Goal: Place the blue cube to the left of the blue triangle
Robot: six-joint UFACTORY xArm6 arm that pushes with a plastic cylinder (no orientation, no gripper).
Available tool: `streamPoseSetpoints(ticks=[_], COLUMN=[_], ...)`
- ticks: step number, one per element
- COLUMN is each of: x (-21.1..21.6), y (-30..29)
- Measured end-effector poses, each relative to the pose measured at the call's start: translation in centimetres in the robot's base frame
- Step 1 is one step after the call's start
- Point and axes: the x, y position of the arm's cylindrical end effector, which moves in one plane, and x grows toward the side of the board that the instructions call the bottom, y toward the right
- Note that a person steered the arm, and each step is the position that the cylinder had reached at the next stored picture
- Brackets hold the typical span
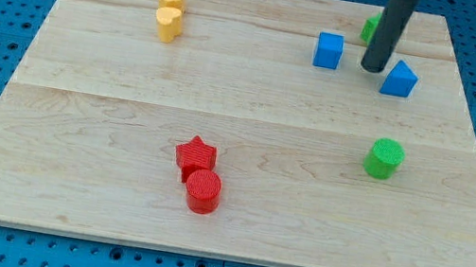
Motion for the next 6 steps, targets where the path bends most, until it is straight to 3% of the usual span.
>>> streamPoseSetpoints(ticks=[1,3,4,5,6], x=[-1.6,5.1,4.8,-0.8,-1.2], y=[2.2,3.8,2.6,2.8,-4.8])
